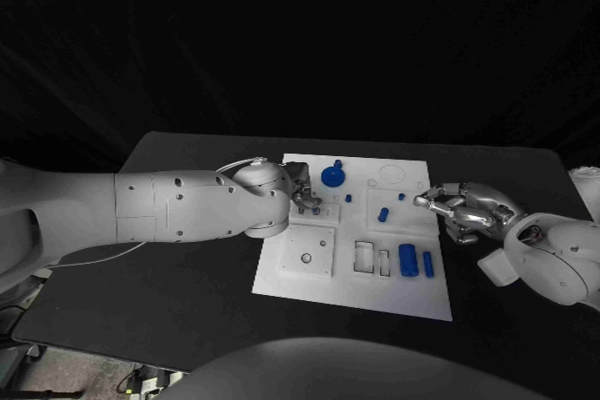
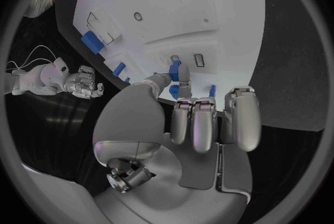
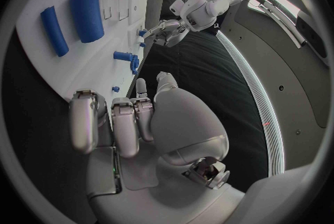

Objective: Assemble the parts on the task board

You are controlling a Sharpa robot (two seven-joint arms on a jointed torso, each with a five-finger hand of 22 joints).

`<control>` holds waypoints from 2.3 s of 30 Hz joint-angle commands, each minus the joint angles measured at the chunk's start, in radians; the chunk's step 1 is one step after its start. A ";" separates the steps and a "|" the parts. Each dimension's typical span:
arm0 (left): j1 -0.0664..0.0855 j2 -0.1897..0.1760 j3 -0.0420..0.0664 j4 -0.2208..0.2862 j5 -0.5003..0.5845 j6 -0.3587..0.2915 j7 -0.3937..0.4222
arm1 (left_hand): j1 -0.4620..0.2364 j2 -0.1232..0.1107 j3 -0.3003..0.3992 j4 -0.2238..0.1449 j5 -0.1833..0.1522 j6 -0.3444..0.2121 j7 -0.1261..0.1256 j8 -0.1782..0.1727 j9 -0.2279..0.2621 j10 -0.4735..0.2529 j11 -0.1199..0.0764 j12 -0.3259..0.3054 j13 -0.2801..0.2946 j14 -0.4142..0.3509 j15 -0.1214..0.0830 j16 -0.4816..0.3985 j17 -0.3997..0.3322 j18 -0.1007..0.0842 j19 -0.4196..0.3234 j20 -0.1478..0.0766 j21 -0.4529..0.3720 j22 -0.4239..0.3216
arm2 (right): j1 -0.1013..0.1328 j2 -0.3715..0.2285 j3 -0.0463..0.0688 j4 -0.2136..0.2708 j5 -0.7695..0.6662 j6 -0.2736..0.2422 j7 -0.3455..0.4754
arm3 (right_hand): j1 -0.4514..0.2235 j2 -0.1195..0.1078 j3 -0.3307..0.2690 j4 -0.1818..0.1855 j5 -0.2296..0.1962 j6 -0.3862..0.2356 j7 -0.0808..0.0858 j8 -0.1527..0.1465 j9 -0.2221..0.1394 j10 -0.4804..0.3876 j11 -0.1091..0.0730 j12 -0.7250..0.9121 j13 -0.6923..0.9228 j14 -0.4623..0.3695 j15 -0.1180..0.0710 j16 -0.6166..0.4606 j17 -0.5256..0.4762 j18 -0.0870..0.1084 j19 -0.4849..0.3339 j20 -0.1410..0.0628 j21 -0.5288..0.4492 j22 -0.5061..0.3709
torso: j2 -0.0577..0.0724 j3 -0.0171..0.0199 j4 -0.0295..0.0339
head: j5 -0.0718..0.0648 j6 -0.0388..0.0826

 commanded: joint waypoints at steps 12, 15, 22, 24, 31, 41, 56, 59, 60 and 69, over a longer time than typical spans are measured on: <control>-0.003 0.007 0.000 -0.004 -0.002 0.023 -0.061 | 0.002 0.005 0.000 0.009 -0.003 0.002 -0.006 0.006 0.001 0.106 -0.007 0.002 0.263 0.103 -0.008 0.002 0.263 0.008 0.016 -0.006 -0.006 0.172 | -0.001 -0.002 0.000 0.002 -0.001 0.012 0.006 | 0.018 0.003 0.007 0.001 0.006 0.000 0.005 0.003 0.001 0.133 -0.042 -0.003 0.040 0.085 -0.007 -0.004 0.235 0.003 -0.007 -0.001 -0.006 0.189 | 0.000 0.0002 0.0006 | 0.001 0.000; -0.003 0.007 0.000 -0.005 -0.002 0.025 -0.061 | 0.002 0.005 0.000 0.009 -0.003 0.002 -0.006 0.006 0.001 0.106 -0.007 0.002 0.263 0.103 -0.008 0.002 0.263 0.008 0.016 -0.006 -0.006 0.172 | -0.001 -0.002 0.000 0.002 -0.001 0.012 0.006 | 0.018 0.003 0.007 0.001 0.006 0.000 0.005 0.003 0.001 0.133 -0.042 -0.003 0.040 0.085 -0.007 -0.004 0.235 0.003 -0.007 -0.001 -0.006 0.189 | 0.000 0.0002 0.0005 | 0.001 0.000; -0.005 0.005 0.000 -0.002 -0.001 0.026 -0.061 | 0.001 0.004 -0.001 0.010 -0.005 0.001 -0.006 0.006 0.001 0.106 -0.006 0.002 0.263 0.103 -0.008 0.002 0.263 0.008 0.016 -0.006 -0.007 0.172 | -0.002 -0.001 0.000 0.001 -0.001 0.012 0.006 | 0.018 0.003 0.007 0.001 0.006 0.000 0.005 0.003 0.001 0.133 -0.042 -0.003 0.039 0.084 -0.007 -0.005 0.235 0.003 -0.007 -0.001 -0.006 0.189 | 0.000 0.0004 0.0006 | 0.002 0.000; -0.005 0.004 0.000 -0.001 -0.001 0.027 -0.061 | 0.000 0.004 -0.001 0.012 -0.006 0.001 -0.006 0.006 0.002 0.106 -0.006 0.002 0.263 0.103 -0.008 0.002 0.263 0.009 0.016 -0.006 -0.007 0.172 | -0.003 -0.001 0.000 0.001 -0.001 0.013 0.006 | 0.018 0.003 0.007 0.001 0.006 0.000 0.005 0.003 0.001 0.133 -0.042 -0.003 0.039 0.084 -0.007 -0.005 0.235 0.003 -0.007 -0.001 -0.006 0.189 | 0.000 0.0004 0.0006 | 0.003 0.000; -0.006 0.005 0.000 -0.003 -0.001 0.026 -0.061 | 0.000 0.004 -0.001 0.012 -0.006 0.001 -0.006 0.006 0.002 0.106 -0.006 0.002 0.263 0.103 -0.008 0.002 0.263 0.009 0.016 -0.006 -0.007 0.172 | -0.004 0.000 0.000 0.000 -0.001 0.013 0.007 | 0.018 0.003 0.007 0.001 0.006 0.000 0.005 0.003 0.001 0.133 -0.042 -0.003 0.039 0.084 -0.007 -0.005 0.235 0.003 -0.007 -0.001 -0.006 0.189 | 0.000 -0.0001 0.0003 | 0.002 0.000; -0.007 0.007 0.000 -0.008 -0.001 0.024 -0.058 | -0.001 0.004 -0.001 0.013 -0.007 -0.001 -0.005 0.005 0.002 0.106 -0.006 0.002 0.263 0.103 -0.007 0.002 0.263 0.009 0.015 -0.006 -0.009 0.171 | -0.004 -0.001 0.000 0.000 -0.001 0.014 0.006 | 0.018 0.003 0.007 0.001 0.006 0.000 0.005 0.003 0.001 0.133 -0.042 -0.003 0.039 0.084 -0.007 -0.005 0.235 0.003 -0.007 -0.001 -0.006 0.189 | 0.000 0.0001 0.0004 | 0.002 0.000; -0.008 0.009 0.000 -0.006 0.003 0.025 -0.054 | -0.012 0.001 -0.013 0.037 -0.060 -0.005 -0.003 0.000 0.004 0.106 -0.004 0.002 0.263 0.103 -0.005 0.002 0.263 0.009 0.015 -0.004 -0.013 0.170 | -0.006 0.000 0.000 -0.002 -0.001 0.014 0.007 | 0.018 0.003 0.008 0.002 0.007 0.000 0.006 0.004 0.001 0.129 -0.041 -0.005 0.036 0.084 -0.006 -0.005 0.234 0.003 -0.008 0.000 -0.007 0.189 | 0.000 0.0002 0.0006 | 0.002 0.000; -0.008 0.009 0.000 -0.005 0.003 0.027 -0.053 | -0.016 -0.001 -0.017 0.043 -0.066 -0.007 -0.002 -0.001 0.004 0.106 -0.003 0.002 0.263 0.103 -0.005 0.002 0.263 0.009 0.015 -0.004 -0.014 0.170 | -0.007 0.000 0.000 -0.002 -0.001 0.014 0.007 | 0.019 0.003 0.008 0.002 0.007 0.001 0.006 0.004 0.001 0.128 -0.041 -0.005 0.036 0.084 -0.006 -0.005 0.234 0.003 -0.008 0.000 -0.007 0.189 | 0.000 0.0002 0.0003 | 0.002 0.000; -0.008 0.008 0.000 -0.005 0.004 0.027 -0.053 | -0.017 -0.002 -0.018 0.044 -0.067 -0.007 -0.002 -0.001 0.004 0.106 -0.003 0.002 0.263 0.103 -0.005 0.002 0.263 0.009 0.015 -0.004 -0.014 0.170 | -0.007 0.000 0.000 -0.002 -0.001 0.014 0.007 | 0.019 0.003 0.008 0.002 0.007 0.001 0.006 0.004 0.001 0.128 -0.041 -0.005 0.036 0.084 -0.006 -0.005 0.234 0.003 -0.008 0.000 -0.007 0.189 | 0.000 0.0003 0.0004 | 0.002 0.000; -0.008 0.008 0.000 -0.007 0.004 0.030 -0.055 | -0.021 -0.004 -0.021 0.049 -0.070 -0.008 -0.001 -0.003 0.003 0.106 -0.002 0.002 0.263 0.103 -0.005 0.002 0.263 0.010 0.014 -0.003 -0.016 0.169 | -0.008 0.000 0.000 -0.003 -0.001 0.015 0.006 | 0.019 0.003 0.008 0.002 0.007 0.001 0.006 0.004 0.001 0.128 -0.041 -0.005 0.036 0.084 -0.006 -0.005 0.234 0.003 -0.008 0.000 -0.007 0.189 | 0.000 0.0002 0.0005 | 0.003 0.000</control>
